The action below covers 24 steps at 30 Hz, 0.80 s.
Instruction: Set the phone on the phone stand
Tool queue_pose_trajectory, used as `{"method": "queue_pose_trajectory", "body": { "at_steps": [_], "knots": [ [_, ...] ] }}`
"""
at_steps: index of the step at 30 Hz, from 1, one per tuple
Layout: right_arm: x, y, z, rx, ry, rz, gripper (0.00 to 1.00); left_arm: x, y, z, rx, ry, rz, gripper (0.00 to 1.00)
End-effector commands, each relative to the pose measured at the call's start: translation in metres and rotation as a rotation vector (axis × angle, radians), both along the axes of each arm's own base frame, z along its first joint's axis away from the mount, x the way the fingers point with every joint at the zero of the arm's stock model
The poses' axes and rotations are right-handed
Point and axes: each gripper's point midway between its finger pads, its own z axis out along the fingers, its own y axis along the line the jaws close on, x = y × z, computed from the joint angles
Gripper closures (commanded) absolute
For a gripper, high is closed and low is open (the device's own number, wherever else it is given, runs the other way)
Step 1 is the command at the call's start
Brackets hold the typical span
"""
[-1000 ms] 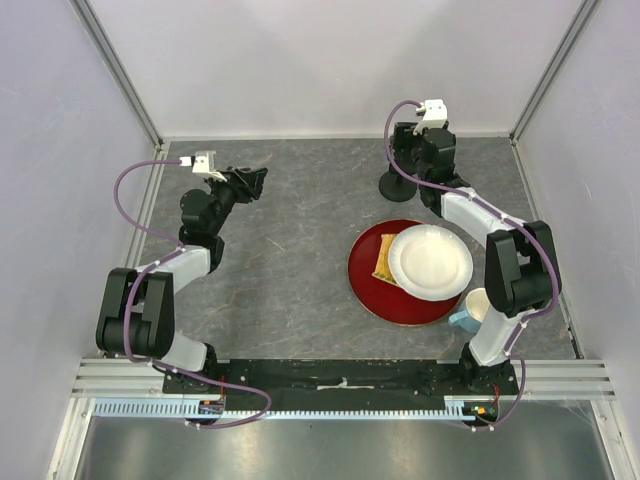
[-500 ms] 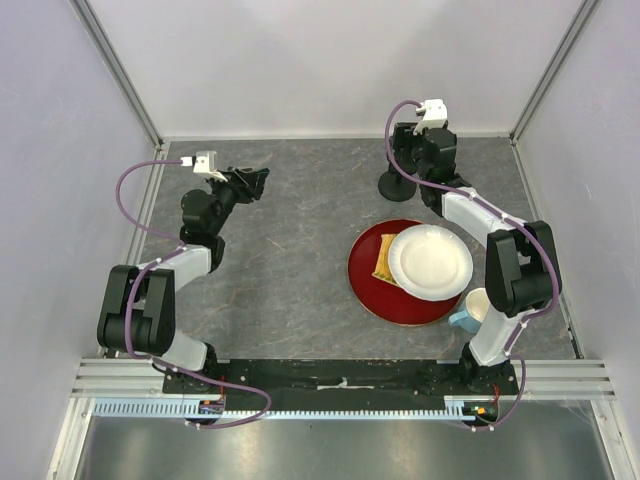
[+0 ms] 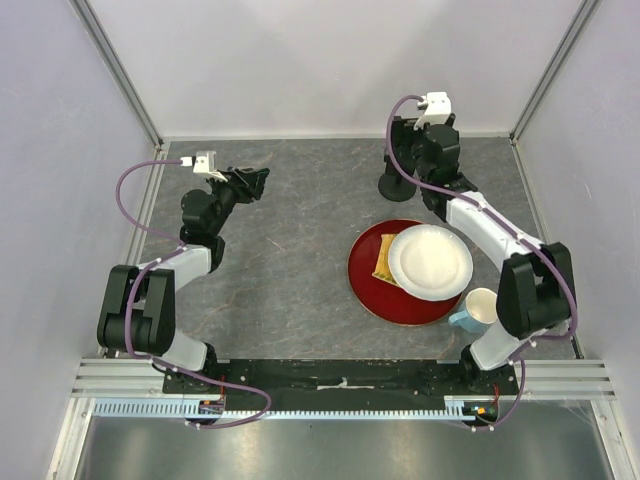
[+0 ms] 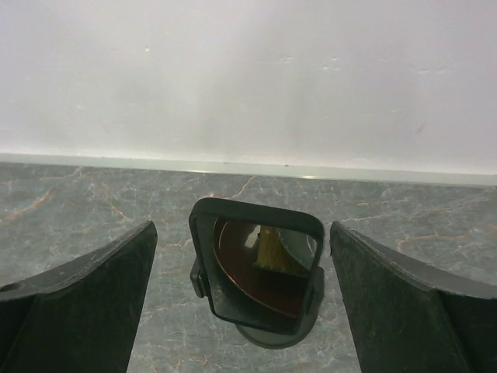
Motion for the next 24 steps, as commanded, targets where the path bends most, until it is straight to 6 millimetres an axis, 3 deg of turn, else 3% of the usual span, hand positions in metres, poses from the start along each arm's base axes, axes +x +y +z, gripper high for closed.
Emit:
{"method": "queue_pose_trajectory", "body": {
  "at_steps": [1, 6, 11, 14, 15, 17, 18, 20, 21, 23, 24],
  "knots": [
    [-0.024, -0.018, 0.066, 0.025, -0.096, -0.089, 0.02, -0.001, -0.003, 0.031, -0.043, -0.081, -0.024, 0.37],
    [-0.052, -0.005, 0.099, 0.042, -0.133, -0.029, 0.02, -0.014, -0.023, 0.06, -0.093, -0.115, -0.132, 0.37],
    [-0.075, 0.03, 0.127, 0.064, -0.172, 0.082, 0.02, -0.048, -0.074, 0.111, -0.079, -0.199, -0.299, 0.36],
    [-0.083, 0.042, 0.135, 0.071, -0.148, 0.084, 0.02, -0.066, -0.104, 0.132, -0.005, -0.213, -0.347, 0.36],
    [-0.086, 0.043, 0.131, 0.062, -0.118, 0.078, 0.02, -0.07, -0.109, 0.137, 0.009, -0.218, -0.349, 0.36],
    [-0.092, 0.043, 0.142, 0.088, -0.114, 0.056, 0.02, -0.083, -0.119, 0.152, 0.032, -0.248, -0.345, 0.36],
    [-0.096, 0.042, 0.138, 0.084, -0.08, 0.049, 0.02, -0.093, -0.118, 0.162, 0.035, -0.257, -0.339, 0.36],
    [-0.102, 0.036, 0.144, 0.102, -0.081, 0.032, 0.02, -0.106, -0.119, 0.172, 0.042, -0.29, -0.329, 0.36],
    [-0.109, 0.032, 0.153, 0.114, -0.102, 0.03, 0.02, -0.12, -0.114, 0.187, 0.034, -0.332, -0.321, 0.36],
    [-0.116, 0.027, 0.15, 0.107, -0.113, 0.024, 0.02, -0.13, -0.108, 0.192, 0.03, -0.357, -0.288, 0.36],
    [-0.125, 0.02, 0.167, 0.135, -0.167, 0.017, 0.02, -0.136, -0.104, 0.195, 0.026, -0.373, -0.278, 0.36]
  ]
}}
